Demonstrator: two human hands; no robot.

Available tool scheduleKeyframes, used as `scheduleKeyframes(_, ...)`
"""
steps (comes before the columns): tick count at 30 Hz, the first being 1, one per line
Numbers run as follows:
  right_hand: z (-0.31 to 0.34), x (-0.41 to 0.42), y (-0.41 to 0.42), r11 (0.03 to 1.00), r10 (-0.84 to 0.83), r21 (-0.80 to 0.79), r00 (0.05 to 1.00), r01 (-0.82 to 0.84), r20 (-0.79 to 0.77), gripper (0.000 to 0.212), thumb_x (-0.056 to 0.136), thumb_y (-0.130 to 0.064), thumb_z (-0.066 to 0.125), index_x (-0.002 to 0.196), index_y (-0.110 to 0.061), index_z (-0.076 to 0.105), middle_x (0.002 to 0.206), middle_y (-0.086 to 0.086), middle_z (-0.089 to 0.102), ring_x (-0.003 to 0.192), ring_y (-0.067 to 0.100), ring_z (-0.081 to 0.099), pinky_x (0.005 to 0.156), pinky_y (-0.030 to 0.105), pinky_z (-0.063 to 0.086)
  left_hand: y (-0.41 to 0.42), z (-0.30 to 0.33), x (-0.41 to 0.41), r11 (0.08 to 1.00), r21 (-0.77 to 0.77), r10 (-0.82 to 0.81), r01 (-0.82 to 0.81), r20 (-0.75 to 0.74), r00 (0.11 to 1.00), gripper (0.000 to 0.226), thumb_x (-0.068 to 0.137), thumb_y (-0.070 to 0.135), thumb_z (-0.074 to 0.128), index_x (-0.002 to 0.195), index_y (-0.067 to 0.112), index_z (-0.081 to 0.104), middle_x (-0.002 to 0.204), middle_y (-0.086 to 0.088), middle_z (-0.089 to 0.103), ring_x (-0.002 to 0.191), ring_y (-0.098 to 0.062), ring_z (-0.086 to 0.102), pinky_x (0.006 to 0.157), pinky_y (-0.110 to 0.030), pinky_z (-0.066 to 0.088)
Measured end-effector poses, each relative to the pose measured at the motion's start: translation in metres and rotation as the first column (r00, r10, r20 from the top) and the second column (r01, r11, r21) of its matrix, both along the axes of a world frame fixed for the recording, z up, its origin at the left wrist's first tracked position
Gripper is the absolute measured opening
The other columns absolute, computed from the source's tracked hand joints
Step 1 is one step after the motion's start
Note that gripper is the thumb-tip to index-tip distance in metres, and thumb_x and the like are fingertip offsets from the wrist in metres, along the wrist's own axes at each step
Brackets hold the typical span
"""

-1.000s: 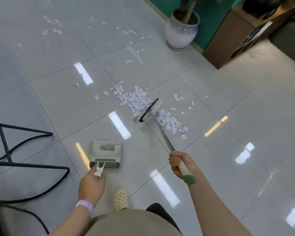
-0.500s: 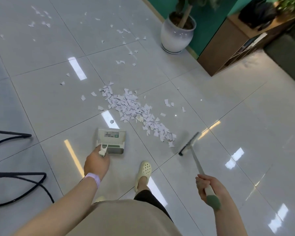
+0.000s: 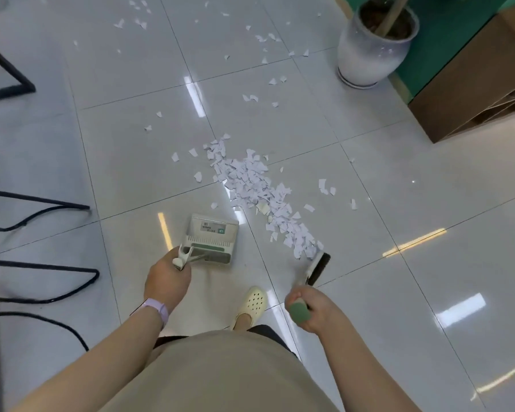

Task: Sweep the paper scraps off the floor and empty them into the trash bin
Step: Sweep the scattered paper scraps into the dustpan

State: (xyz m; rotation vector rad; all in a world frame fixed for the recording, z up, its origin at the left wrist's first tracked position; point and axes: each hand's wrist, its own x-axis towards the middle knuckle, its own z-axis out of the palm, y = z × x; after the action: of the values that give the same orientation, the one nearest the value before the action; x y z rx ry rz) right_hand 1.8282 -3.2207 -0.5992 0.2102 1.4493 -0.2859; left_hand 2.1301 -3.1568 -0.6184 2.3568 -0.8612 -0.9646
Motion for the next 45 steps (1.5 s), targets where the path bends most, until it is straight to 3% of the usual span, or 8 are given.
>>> scheduleKeyframes(6,-0.020,0.023,-0.084,0.997,0.051,0.047,0.982,-0.061,0.183,0.029,0.089,0.006,0.043,0.071,-0.015,0.039,0.051,0.000,0.037,0.031,0.008,0.037,0.030,0.015,0.033,-0.007,0.010,-0.024,0.999,0.037,-0.001,-0.002,0.074,0.997,0.033,0.092,0.028,0.058,0.123,0.040,0.063,0.076,0.010,0.068,0.070,-0.013,0.062,0.058,-0.026,0.047)
scheduleKeyframes(10,-0.025,0.004,-0.139,0.998,-0.057,0.036,0.906,0.046,0.420,0.065,0.044,0.027,0.079,0.075,-0.015,0.040,0.049,-0.003,0.036,0.031,0.007,0.038,0.030,0.017,0.037,-0.011,0.018,-0.033,0.997,0.007,0.070,-0.070,0.089,0.994,0.032,0.091,0.025,0.061,0.120,0.038,0.065,0.078,0.009,0.070,0.072,-0.016,0.063,0.063,-0.030,0.053)
scheduleKeyframes(13,-0.017,0.002,-0.160,0.997,-0.069,0.011,0.858,0.073,0.508,0.061,0.045,0.026,0.079,0.073,-0.014,0.041,0.051,-0.004,0.036,0.033,0.007,0.038,0.031,0.017,0.038,-0.013,0.027,-0.035,0.996,-0.001,0.086,-0.086,0.091,0.992,0.031,0.090,0.025,0.062,0.114,0.044,0.064,0.072,0.006,0.070,0.067,-0.017,0.064,0.062,-0.032,0.056)
scheduleKeyframes(18,0.021,-0.008,-0.153,0.998,-0.044,-0.024,0.904,0.060,0.426,0.019,0.078,0.002,0.054,0.071,-0.013,0.043,0.048,-0.004,0.039,0.030,0.006,0.038,0.028,0.016,0.035,-0.032,0.038,-0.037,1.000,-0.008,-0.011,0.012,0.087,0.996,0.032,0.090,0.026,0.062,0.116,0.044,0.064,0.073,0.012,0.070,0.066,-0.013,0.064,0.058,-0.027,0.052)
scheduleKeyframes(24,0.035,-0.075,-0.101,0.977,-0.191,-0.017,0.907,0.213,0.377,0.024,0.095,-0.002,0.049,0.075,-0.014,0.043,0.047,-0.001,0.040,0.027,0.008,0.039,0.025,0.016,0.033,-0.082,0.036,-0.065,0.994,-0.045,-0.095,0.098,0.076,0.993,0.021,0.091,0.020,0.060,0.105,0.034,0.067,0.068,0.004,0.068,0.061,-0.018,0.060,0.052,-0.026,0.043)
scheduleKeyframes(28,0.023,-0.109,-0.048,0.969,-0.195,-0.113,0.962,0.219,0.191,0.034,0.094,-0.004,0.058,0.069,-0.016,0.038,0.044,0.000,0.036,0.029,0.010,0.035,0.027,0.019,0.031,-0.107,0.033,-0.081,0.988,-0.066,-0.137,0.141,0.061,0.989,0.010,0.091,0.014,0.061,0.094,0.020,0.068,0.072,-0.008,0.069,0.070,-0.031,0.063,0.057,-0.028,0.044)
scheduleKeyframes(33,0.020,-0.138,-0.011,0.919,-0.374,-0.081,0.919,0.385,0.122,0.029,0.093,0.005,0.050,0.074,-0.014,0.039,0.045,-0.001,0.034,0.028,0.009,0.032,0.026,0.017,0.029,-0.141,0.027,-0.106,0.967,-0.081,-0.241,0.243,0.031,0.970,0.009,0.091,0.015,0.061,0.092,0.022,0.067,0.068,-0.002,0.064,0.061,-0.021,0.056,0.054,-0.028,0.043)
scheduleKeyframes(45,0.015,-0.113,-0.077,0.873,-0.484,-0.054,0.874,0.486,0.039,0.031,0.092,0.004,0.044,0.073,-0.019,0.034,0.046,-0.002,0.032,0.028,0.009,0.034,0.028,0.014,0.030,-0.244,0.013,-0.100,0.921,-0.091,-0.384,0.380,-0.024,0.923,0.003,0.090,0.012,0.063,0.088,0.013,0.065,0.070,-0.007,0.065,0.061,-0.022,0.056,0.055,-0.027,0.042)
